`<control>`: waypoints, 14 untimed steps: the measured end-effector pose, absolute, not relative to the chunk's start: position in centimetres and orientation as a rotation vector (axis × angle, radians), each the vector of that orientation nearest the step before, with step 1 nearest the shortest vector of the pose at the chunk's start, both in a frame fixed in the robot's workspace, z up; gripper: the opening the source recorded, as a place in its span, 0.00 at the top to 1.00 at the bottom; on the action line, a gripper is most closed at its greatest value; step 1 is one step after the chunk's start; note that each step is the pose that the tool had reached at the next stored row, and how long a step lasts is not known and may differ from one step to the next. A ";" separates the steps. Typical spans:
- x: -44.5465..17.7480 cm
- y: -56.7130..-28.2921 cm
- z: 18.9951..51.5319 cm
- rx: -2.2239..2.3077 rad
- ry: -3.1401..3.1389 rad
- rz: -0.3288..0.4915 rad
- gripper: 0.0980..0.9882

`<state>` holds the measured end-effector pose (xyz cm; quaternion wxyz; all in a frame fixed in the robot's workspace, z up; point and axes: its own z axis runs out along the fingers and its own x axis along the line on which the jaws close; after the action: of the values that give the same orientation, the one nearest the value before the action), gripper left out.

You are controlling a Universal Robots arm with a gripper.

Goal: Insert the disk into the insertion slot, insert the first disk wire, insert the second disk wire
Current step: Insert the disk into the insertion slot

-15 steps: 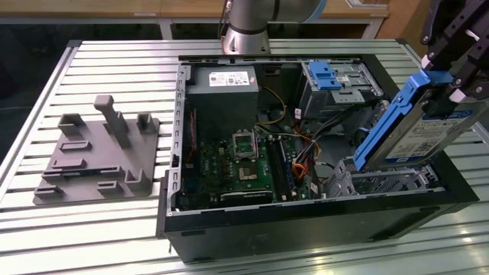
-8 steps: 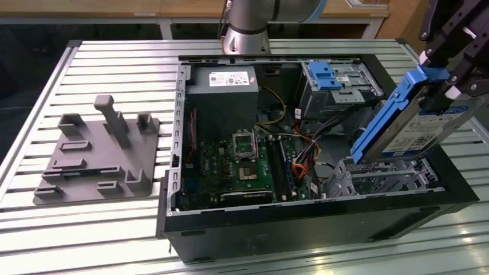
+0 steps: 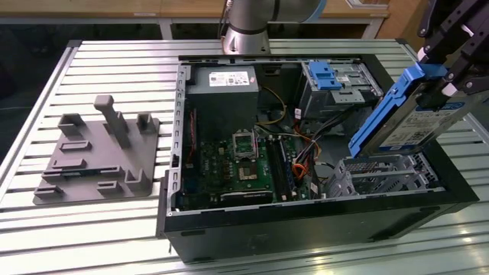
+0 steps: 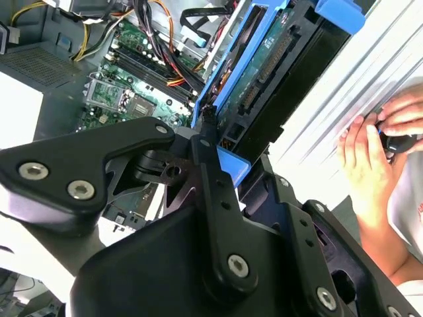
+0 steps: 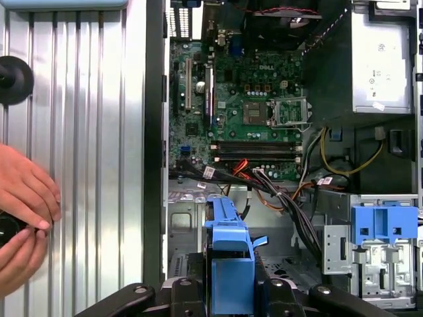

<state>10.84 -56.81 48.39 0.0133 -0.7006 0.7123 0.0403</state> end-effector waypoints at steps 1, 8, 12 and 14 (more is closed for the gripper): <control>10.8 -56.8 48.4 -2.182 2.219 0.126 0.70; 11.3 -56.8 48.4 -2.182 2.219 0.126 0.70; 11.7 -56.8 48.4 -2.182 2.219 0.126 0.70; 11.8 -56.8 48.4 -2.182 2.219 0.126 0.70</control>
<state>11.79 -56.83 48.38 0.0134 -0.7006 0.7123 0.0405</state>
